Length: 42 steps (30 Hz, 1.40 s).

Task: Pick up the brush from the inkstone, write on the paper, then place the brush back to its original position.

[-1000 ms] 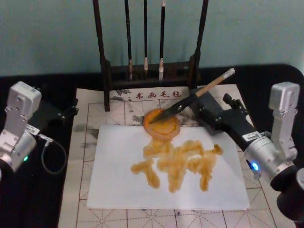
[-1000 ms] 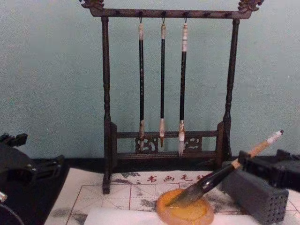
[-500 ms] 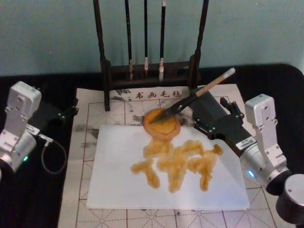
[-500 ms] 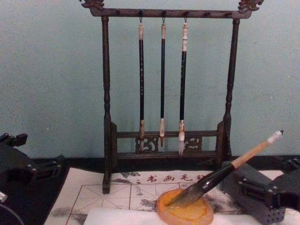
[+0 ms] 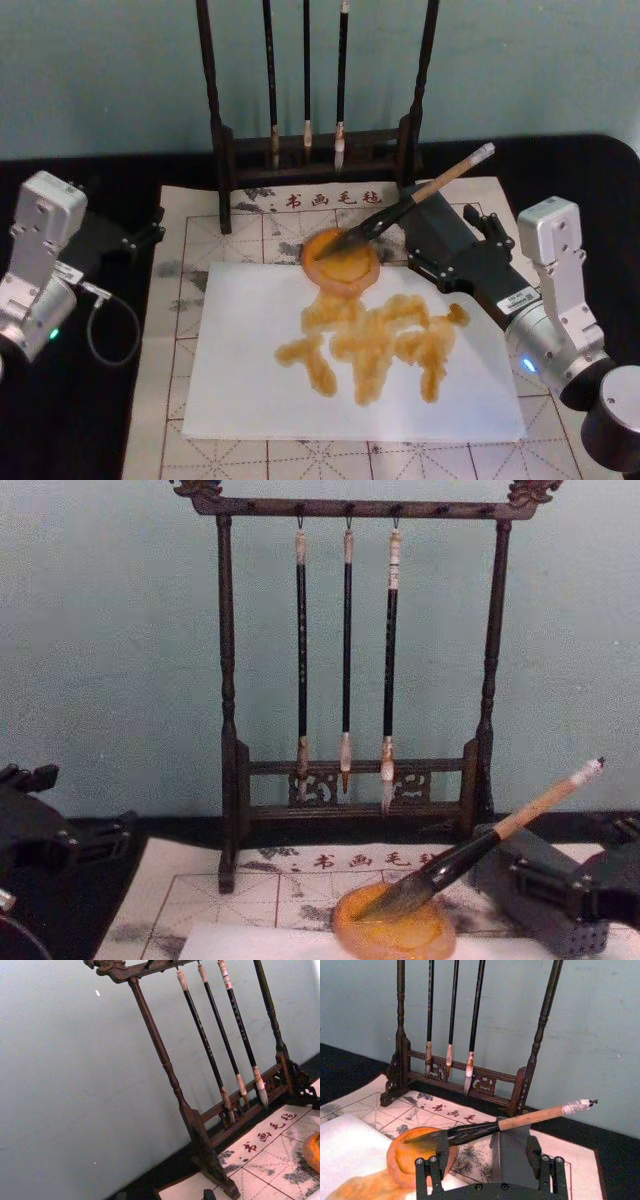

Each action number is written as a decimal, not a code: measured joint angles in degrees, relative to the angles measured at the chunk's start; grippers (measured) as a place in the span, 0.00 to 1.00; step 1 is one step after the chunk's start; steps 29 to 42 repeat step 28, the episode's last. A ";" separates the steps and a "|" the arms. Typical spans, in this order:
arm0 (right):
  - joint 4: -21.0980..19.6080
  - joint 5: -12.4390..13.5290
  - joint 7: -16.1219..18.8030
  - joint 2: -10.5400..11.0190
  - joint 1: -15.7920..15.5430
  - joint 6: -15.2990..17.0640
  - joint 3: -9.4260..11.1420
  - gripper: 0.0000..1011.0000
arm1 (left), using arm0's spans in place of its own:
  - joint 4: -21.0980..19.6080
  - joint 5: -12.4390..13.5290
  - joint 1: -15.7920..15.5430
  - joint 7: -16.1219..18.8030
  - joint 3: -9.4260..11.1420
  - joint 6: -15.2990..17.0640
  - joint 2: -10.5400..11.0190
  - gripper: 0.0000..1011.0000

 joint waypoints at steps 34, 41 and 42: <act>-0.07 0.36 0.14 0.00 -0.03 0.00 0.07 0.99 | 0.00 0.00 0.00 0.00 0.00 0.00 0.00 0.99; -0.07 0.36 0.14 0.00 -0.03 0.00 0.07 0.99 | 0.00 0.00 0.00 0.00 0.00 0.00 0.00 0.99; -0.07 0.36 0.14 0.00 -0.03 0.00 0.07 0.99 | 0.00 0.00 0.00 0.00 0.00 0.00 0.00 0.99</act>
